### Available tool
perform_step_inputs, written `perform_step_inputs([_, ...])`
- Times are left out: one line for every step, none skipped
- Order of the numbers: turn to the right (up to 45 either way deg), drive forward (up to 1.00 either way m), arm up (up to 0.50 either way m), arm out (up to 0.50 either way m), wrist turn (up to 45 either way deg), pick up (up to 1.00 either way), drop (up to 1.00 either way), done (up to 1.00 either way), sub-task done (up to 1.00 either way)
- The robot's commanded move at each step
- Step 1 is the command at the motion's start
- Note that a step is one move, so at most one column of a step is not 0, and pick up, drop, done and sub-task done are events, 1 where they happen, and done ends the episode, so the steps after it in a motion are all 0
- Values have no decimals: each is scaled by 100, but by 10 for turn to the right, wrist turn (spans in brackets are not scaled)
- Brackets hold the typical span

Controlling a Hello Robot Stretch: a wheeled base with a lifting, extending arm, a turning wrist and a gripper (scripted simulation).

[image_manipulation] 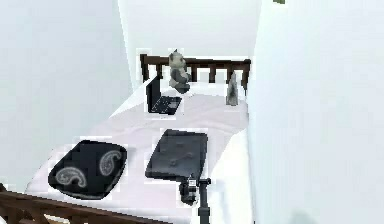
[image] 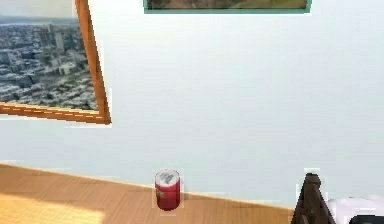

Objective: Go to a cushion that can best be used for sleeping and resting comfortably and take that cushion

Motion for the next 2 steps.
perform_step_inputs([0,0,10,0,0,0,0,0,0])
perform_step_inputs([0,0,0,0,0,0,0,100,0])
